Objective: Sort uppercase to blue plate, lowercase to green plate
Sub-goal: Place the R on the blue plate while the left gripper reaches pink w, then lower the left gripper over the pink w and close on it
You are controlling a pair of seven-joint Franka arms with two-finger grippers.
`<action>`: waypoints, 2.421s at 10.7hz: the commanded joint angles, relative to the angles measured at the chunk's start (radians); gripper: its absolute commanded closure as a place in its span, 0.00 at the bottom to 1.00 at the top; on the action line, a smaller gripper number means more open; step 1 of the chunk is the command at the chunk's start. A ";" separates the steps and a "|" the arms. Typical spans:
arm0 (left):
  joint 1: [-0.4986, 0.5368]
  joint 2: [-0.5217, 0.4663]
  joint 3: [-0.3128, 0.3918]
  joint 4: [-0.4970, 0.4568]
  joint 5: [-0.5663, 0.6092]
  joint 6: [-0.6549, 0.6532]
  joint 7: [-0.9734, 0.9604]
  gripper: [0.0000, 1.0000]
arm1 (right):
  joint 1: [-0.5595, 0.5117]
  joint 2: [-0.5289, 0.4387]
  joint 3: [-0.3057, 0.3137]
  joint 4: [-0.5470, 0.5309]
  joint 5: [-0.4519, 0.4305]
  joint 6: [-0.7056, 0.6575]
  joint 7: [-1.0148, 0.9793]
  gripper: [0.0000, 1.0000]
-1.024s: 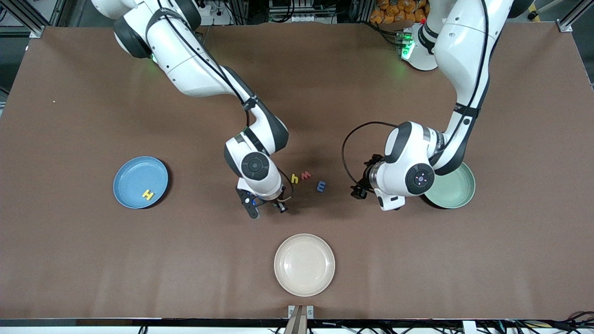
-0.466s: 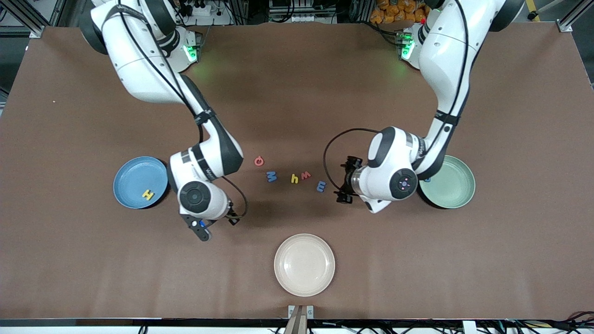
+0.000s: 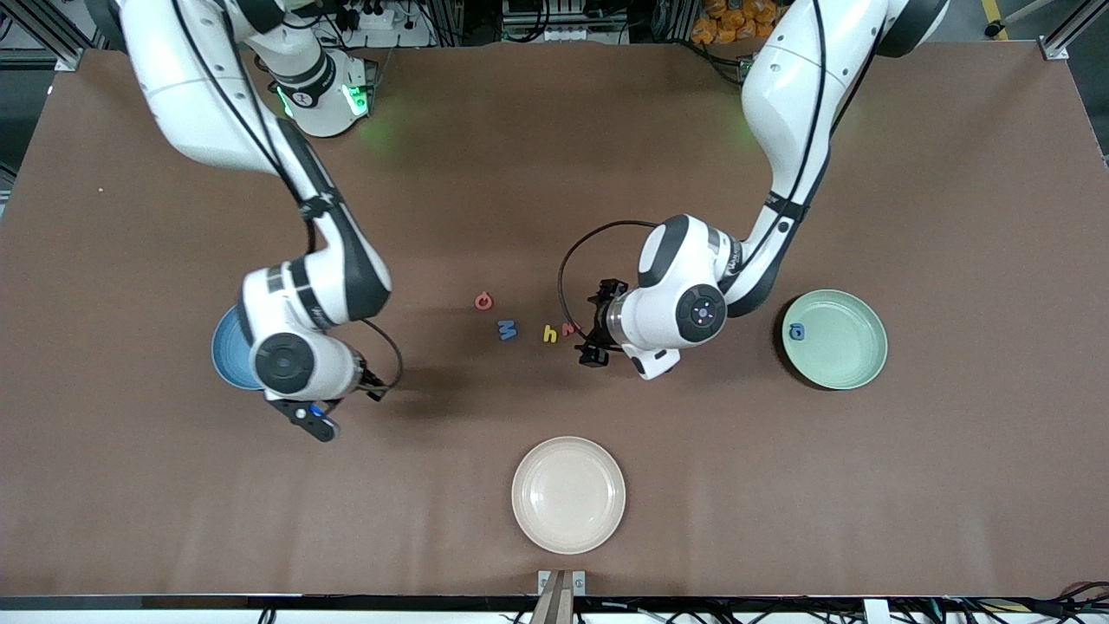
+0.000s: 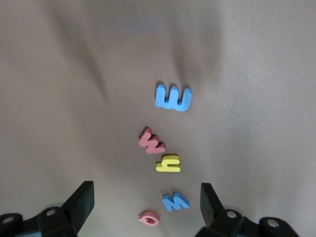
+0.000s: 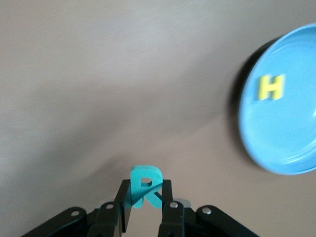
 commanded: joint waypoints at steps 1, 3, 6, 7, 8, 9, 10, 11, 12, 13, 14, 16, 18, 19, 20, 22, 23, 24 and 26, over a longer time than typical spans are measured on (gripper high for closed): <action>-0.011 0.033 0.009 -0.001 -0.039 0.020 0.026 0.05 | -0.083 -0.134 0.014 -0.182 -0.014 0.037 -0.141 1.00; -0.014 0.059 0.009 -0.002 -0.046 0.026 0.044 0.05 | -0.142 -0.137 0.014 -0.199 -0.018 0.043 -0.239 1.00; -0.037 0.065 0.009 -0.002 -0.057 0.069 0.032 0.06 | -0.260 -0.138 0.019 -0.266 -0.014 0.042 -0.434 1.00; -0.040 0.078 0.009 -0.001 -0.072 0.093 0.029 0.06 | -0.291 -0.141 0.019 -0.289 -0.008 0.037 -0.479 0.96; -0.040 0.078 0.009 -0.001 -0.072 0.123 0.029 0.07 | -0.297 -0.137 0.019 -0.295 -0.008 0.034 -0.488 0.37; -0.040 0.084 0.011 -0.004 -0.072 0.155 0.032 0.08 | -0.297 -0.132 0.019 -0.294 -0.006 0.034 -0.488 0.00; -0.038 0.091 0.011 -0.002 -0.072 0.175 0.033 0.09 | -0.292 -0.131 0.020 -0.291 -0.006 0.036 -0.488 0.00; -0.038 0.093 0.011 -0.002 -0.072 0.195 0.032 0.09 | -0.291 -0.126 0.022 -0.288 -0.005 0.042 -0.488 0.00; -0.037 0.091 0.011 -0.001 -0.072 0.198 0.035 0.09 | -0.289 -0.125 0.024 -0.283 -0.005 0.045 -0.488 0.00; -0.040 0.093 0.011 -0.002 -0.074 0.198 0.036 0.09 | -0.288 -0.125 0.024 -0.282 -0.003 0.045 -0.488 0.00; -0.042 0.093 0.008 -0.010 -0.074 0.198 0.040 0.09 | -0.280 -0.123 0.024 -0.282 -0.003 0.046 -0.487 0.00; -0.046 0.081 -0.017 -0.044 -0.075 0.178 0.044 0.09 | -0.266 -0.123 0.024 -0.282 -0.002 0.056 -0.475 0.00; -0.054 0.081 -0.023 -0.067 -0.077 0.169 0.064 0.09 | -0.257 -0.117 0.024 -0.280 -0.002 0.057 -0.471 0.00; -0.058 0.079 -0.023 -0.079 -0.077 0.169 0.076 0.09 | -0.256 -0.117 0.024 -0.280 -0.002 0.060 -0.471 0.00; -0.058 0.078 -0.023 -0.091 -0.092 0.169 0.087 0.09 | -0.256 -0.117 0.024 -0.280 -0.002 0.060 -0.471 0.00; -0.055 0.062 -0.023 -0.107 -0.121 0.167 0.116 0.09 | -0.256 -0.115 0.024 -0.280 -0.002 0.060 -0.471 0.00; -0.051 0.058 -0.023 -0.108 -0.123 0.166 0.125 0.09 | -0.256 -0.115 0.024 -0.280 -0.002 0.060 -0.473 0.00; -0.048 0.056 -0.021 -0.110 -0.123 0.166 0.141 0.09 | -0.254 -0.115 0.024 -0.280 -0.002 0.060 -0.473 0.00; -0.029 0.043 -0.021 -0.110 -0.123 0.157 0.161 0.09 | -0.251 -0.115 0.024 -0.280 -0.002 0.060 -0.471 0.00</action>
